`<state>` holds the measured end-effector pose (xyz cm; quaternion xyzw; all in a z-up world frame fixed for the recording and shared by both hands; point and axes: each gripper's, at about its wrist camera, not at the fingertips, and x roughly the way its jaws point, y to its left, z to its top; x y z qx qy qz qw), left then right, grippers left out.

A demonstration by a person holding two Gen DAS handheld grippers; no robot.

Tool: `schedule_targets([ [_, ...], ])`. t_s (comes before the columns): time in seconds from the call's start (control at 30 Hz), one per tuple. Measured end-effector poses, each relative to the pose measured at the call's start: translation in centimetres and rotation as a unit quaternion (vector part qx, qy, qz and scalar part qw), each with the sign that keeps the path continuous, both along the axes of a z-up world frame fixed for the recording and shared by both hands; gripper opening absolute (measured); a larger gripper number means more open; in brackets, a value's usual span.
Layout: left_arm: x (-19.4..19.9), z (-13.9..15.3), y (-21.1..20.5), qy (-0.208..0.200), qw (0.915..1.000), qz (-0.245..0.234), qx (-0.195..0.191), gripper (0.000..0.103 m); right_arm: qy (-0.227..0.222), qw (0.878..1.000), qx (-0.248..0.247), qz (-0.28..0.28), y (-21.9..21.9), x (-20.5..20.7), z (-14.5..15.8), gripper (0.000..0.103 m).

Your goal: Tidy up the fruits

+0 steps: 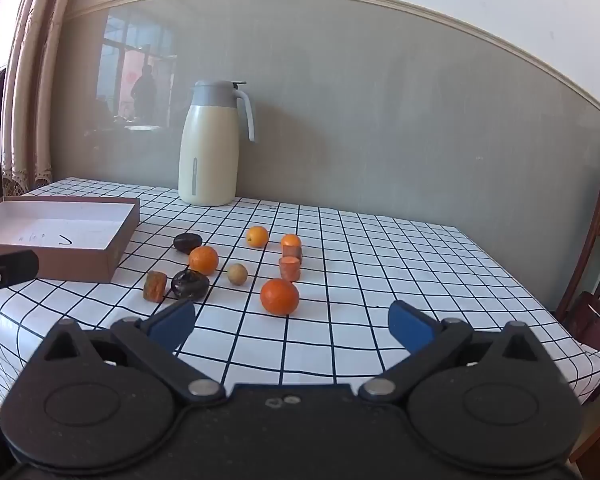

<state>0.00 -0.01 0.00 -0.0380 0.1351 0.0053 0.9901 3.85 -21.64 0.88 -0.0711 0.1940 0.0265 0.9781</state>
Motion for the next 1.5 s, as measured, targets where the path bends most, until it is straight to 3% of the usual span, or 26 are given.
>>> schedule_targets([
  [1.5,0.29,-0.16,0.00,0.005,1.0000,-0.003,0.007,0.103,-0.005,1.000,-0.006,-0.003,-0.07,-0.18,0.18,0.097],
])
